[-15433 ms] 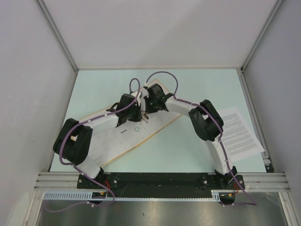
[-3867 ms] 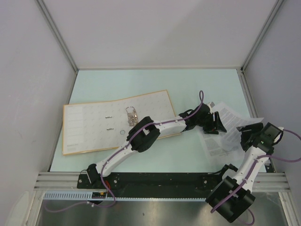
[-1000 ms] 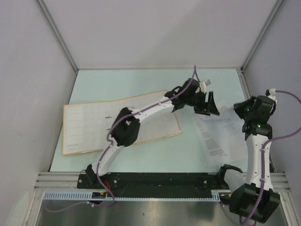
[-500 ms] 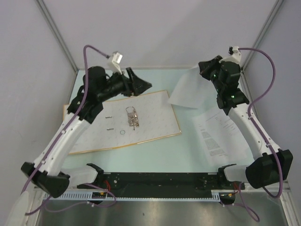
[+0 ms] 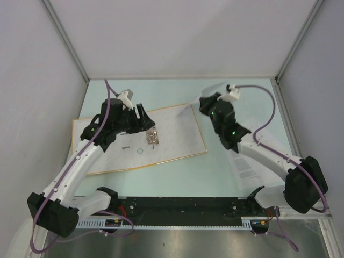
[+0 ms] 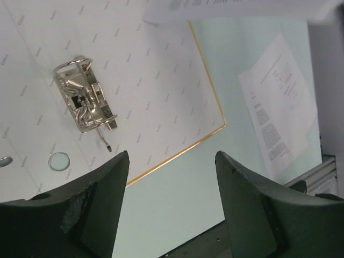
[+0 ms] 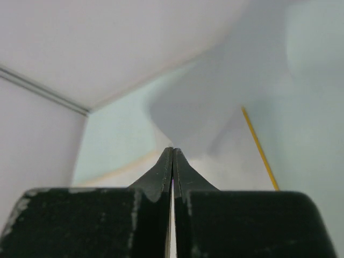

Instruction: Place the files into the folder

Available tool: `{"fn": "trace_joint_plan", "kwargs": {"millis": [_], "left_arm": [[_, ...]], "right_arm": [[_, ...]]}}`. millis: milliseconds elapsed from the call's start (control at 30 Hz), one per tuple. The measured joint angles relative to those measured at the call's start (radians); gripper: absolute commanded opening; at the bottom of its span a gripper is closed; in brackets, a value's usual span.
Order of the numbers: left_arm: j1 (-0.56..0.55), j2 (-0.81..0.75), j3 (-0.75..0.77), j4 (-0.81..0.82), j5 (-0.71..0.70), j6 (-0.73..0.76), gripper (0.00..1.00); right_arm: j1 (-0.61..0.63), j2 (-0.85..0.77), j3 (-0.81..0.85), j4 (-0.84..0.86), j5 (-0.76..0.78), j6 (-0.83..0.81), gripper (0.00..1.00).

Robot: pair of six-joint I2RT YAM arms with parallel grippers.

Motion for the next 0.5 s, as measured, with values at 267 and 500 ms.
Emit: {"fn": "trace_joint_plan", "kwargs": {"millis": [267,500], "left_arm": [[0.009,0.071,-0.081,0.019,-0.080,-0.009,0.69],[0.010,0.188,-0.084,0.043,-0.122,-0.008,0.69]], "right_arm": [[0.294,0.058,-0.375,0.080,0.283,0.147,0.00],[0.397,0.084,-0.393,0.047,0.420,0.352,0.00]]}}
